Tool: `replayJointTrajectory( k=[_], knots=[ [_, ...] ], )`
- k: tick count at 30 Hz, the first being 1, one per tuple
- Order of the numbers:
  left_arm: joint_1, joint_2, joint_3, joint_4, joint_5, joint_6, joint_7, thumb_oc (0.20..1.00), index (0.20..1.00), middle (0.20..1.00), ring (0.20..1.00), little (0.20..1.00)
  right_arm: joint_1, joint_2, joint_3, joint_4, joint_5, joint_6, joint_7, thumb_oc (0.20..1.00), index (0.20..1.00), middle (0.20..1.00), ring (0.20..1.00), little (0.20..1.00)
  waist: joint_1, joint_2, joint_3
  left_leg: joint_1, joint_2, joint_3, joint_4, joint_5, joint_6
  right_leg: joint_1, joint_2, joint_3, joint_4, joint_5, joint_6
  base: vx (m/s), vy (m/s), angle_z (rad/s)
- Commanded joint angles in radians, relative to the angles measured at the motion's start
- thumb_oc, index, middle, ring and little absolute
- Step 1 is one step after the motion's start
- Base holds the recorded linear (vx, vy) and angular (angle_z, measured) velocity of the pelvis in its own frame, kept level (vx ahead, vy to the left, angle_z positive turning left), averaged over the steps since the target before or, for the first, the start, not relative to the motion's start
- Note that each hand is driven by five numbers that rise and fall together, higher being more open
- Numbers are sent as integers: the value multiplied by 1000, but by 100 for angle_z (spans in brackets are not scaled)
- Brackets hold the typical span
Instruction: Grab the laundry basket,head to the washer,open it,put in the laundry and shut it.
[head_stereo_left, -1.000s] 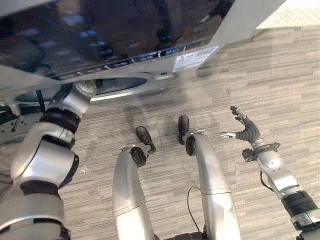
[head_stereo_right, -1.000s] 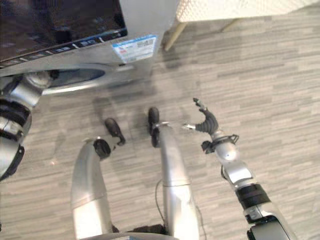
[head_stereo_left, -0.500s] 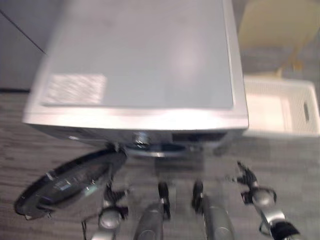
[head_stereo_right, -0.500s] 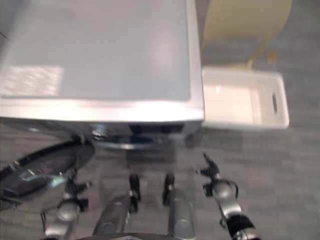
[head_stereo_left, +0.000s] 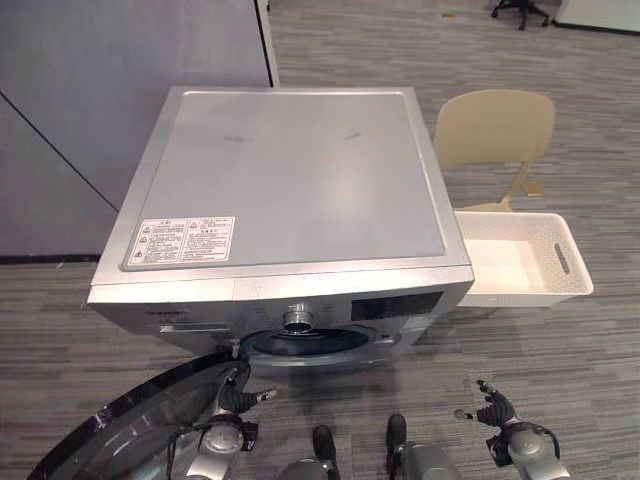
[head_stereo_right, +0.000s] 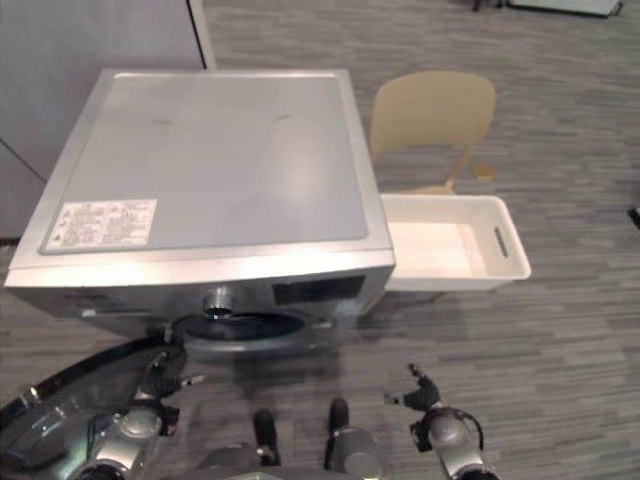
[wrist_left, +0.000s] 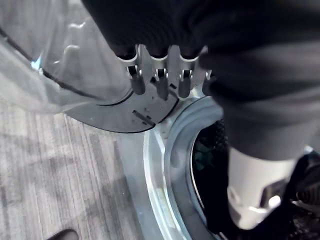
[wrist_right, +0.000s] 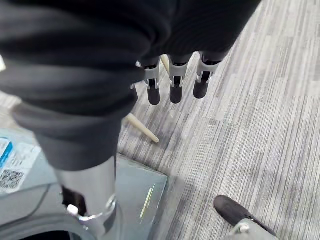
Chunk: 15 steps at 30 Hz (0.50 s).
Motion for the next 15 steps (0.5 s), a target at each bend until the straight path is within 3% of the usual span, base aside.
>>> replayJointTrajectory(
  k=[1, 2, 3, 4, 6, 8, 11, 15],
  knots=[
    [12, 31, 7, -23, 22, -22, 21, 1000, 1000, 1000, 1000, 1000, -35, -13, -6, -38, -3, -24, -12, 1000, 1000, 1000, 1000, 1000, 64, -27, 22, -89, 5, -34, -57, 65, -73, 129, 29, -16, -192, -80, 15, -158, -121, 25],
    [12, 32, 7, -23, 22, -22, 21, 1000, 1000, 1000, 1000, 1000, -35, -12, -6, -38, -2, -25, -12, 1000, 1000, 1000, 1000, 1000, 63, -27, 21, -91, 6, -35, -57, 65, -73, 131, 29, -17, -196, -78, 14, -247, -165, -10],
    [9, 26, 2, -31, 29, -23, 26, 1000, 1000, 1000, 1000, 1000, -42, -10, -8, -44, 20, -29, -19, 1000, 1000, 1000, 1000, 1000, 75, -23, 20, -158, 15, -53, -48, 122, -101, 122, 63, 2, -259, -87, -10, -266, -131, -21],
    [7, 21, 0, -33, 30, -25, 25, 1000, 1000, 1000, 1000, 1000, -47, -17, -8, -41, 21, -28, -22, 1000, 1000, 1000, 1000, 1000, 80, -15, 21, -184, 22, -56, -55, 145, -114, 113, 75, 1, -281, -82, -19, -374, -143, -1],
    [-1, 8, -2, -34, 23, -26, 26, 1000, 1000, 1000, 1000, 1000, -58, -33, -10, -45, 25, -31, -30, 1000, 1000, 1000, 1000, 1000, 93, -1, 42, -226, 19, -95, -36, 163, -141, 104, 79, -12, -299, -69, -28, -285, -28, 45],
    [-5, -1, -7, -30, 22, -28, 19, 1000, 1000, 1000, 1000, 1000, -60, -41, -20, -36, 29, -33, -31, 1000, 1000, 1000, 1000, 1000, 83, -6, 46, -228, -10, -152, 21, 106, -121, 90, 59, -36, -310, -46, -25, -221, 13, 29],
    [-5, -8, -10, -20, 19, -28, 13, 1000, 1000, 1000, 1000, 1000, -57, -40, -31, -5, 29, -35, -31, 1000, 1000, 1000, 1000, 1000, 58, -22, 31, -165, -40, -173, 110, -20, -93, 78, 20, -66, -320, -13, -25, -111, 72, 48],
    [8, -3, -7, -45, 23, -26, 14, 1000, 1000, 1000, 1000, 1000, -49, -33, -43, 27, 22, -31, -24, 1000, 1000, 1000, 1000, 1000, 41, -11, -3, -103, -42, -173, 40, -17, -88, 86, 23, -76, -319, -7, -17, 70, 103, 36]
  ],
)
